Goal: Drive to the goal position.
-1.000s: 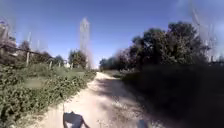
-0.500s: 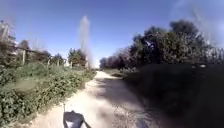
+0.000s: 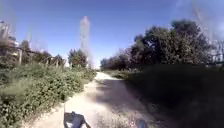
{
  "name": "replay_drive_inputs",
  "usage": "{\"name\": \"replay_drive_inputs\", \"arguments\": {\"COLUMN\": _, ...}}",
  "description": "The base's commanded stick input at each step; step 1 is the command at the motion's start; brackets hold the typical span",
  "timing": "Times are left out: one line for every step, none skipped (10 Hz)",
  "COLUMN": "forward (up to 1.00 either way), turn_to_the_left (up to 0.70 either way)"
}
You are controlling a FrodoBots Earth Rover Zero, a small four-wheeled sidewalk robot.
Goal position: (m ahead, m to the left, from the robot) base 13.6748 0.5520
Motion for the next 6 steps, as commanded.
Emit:
{"name": "replay_drive_inputs", "arguments": {"forward": 0.50, "turn_to_the_left": 0.00}}
{"name": "replay_drive_inputs", "arguments": {"forward": 0.50, "turn_to_the_left": 0.00}}
{"name": "replay_drive_inputs", "arguments": {"forward": 0.50, "turn_to_the_left": 0.00}}
{"name": "replay_drive_inputs", "arguments": {"forward": 0.50, "turn_to_the_left": 0.00}}
{"name": "replay_drive_inputs", "arguments": {"forward": 0.50, "turn_to_the_left": 0.00}}
{"name": "replay_drive_inputs", "arguments": {"forward": 0.50, "turn_to_the_left": 0.00}}
